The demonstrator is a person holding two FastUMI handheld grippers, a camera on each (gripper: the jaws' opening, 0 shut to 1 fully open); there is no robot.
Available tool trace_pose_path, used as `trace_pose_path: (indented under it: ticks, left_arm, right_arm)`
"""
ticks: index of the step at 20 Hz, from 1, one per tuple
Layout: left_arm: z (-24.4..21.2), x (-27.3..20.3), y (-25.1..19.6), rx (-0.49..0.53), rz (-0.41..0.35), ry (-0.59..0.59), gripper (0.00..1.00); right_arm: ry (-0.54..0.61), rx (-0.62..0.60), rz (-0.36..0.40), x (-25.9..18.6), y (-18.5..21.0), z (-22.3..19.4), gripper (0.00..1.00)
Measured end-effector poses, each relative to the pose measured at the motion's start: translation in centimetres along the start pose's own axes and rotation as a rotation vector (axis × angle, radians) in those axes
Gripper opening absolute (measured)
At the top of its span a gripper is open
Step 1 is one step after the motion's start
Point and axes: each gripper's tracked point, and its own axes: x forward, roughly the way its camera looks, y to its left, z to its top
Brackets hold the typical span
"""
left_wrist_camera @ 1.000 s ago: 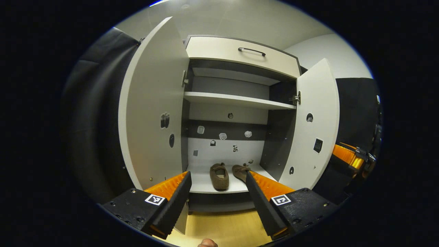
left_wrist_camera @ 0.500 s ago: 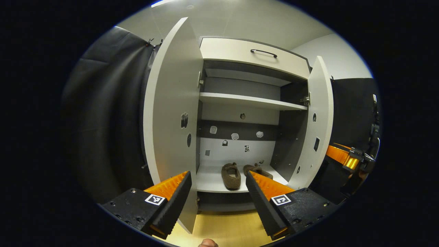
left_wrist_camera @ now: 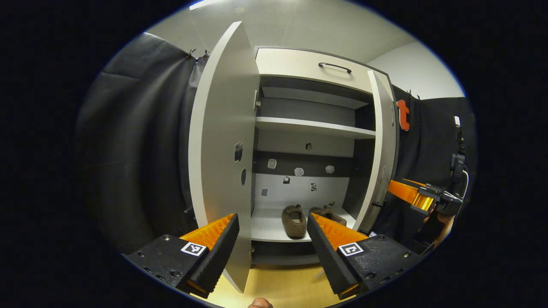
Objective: Grab one shoe with the right hand and put it into the shoe cabinet, grab the other shoe with the left hand and put it into the shoe cabinet; then close the right door with the right hand and the left door with the left hand.
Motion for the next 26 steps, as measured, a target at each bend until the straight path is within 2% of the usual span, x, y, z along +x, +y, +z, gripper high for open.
trace_pose_path:
  ticks: [3,4,5,16,17,19,20,23,26]
  left_arm:
    - [0.1,0.0,0.1,-0.004,-0.001,-0.005,0.94]
    - [0.1,0.2,0.0,-0.002,-0.002,-0.006,0.97]
    - [0.1,0.2,0.2,0.0,0.0,-0.007,0.94]
    - [0.9,-0.3,0.9,-0.015,0.01,-0.033,0.93]
    - [0.9,-0.5,1.1,-0.018,0.01,-0.035,0.96]
    - [1.0,-0.7,1.2,-0.021,0.011,-0.037,0.93]
    - [1.0,-0.9,1.2,-0.023,0.011,-0.038,0.96]
    - [1.0,-1.3,1.5,-0.024,0.014,-0.04,0.94]
    - [1.0,-1.7,1.7,-0.029,0.016,-0.042,0.99]
  right_arm:
    - [0.01,-0.008,0.0,1.0,0.5,-0.6,0.91]
    - [0.011,-0.009,0.001,1.2,0.6,-0.8,0.91]
    - [0.014,-0.01,0.0,1.4,0.7,-0.9,0.91]
    - [0.033,0.01,-0.012,5.0,1.3,-2.4,0.91]
    - [0.033,0.018,-0.013,5.3,1.4,-2.4,0.91]
    - [0.033,0.025,-0.015,5.8,1.6,-2.5,0.91]
    - [0.033,0.027,-0.017,6.1,1.6,-2.5,0.91]
    - [0.031,0.028,-0.026,6.5,1.7,-2.7,0.91]
    - [0.031,0.04,-0.034,7.1,1.7,-2.9,0.91]
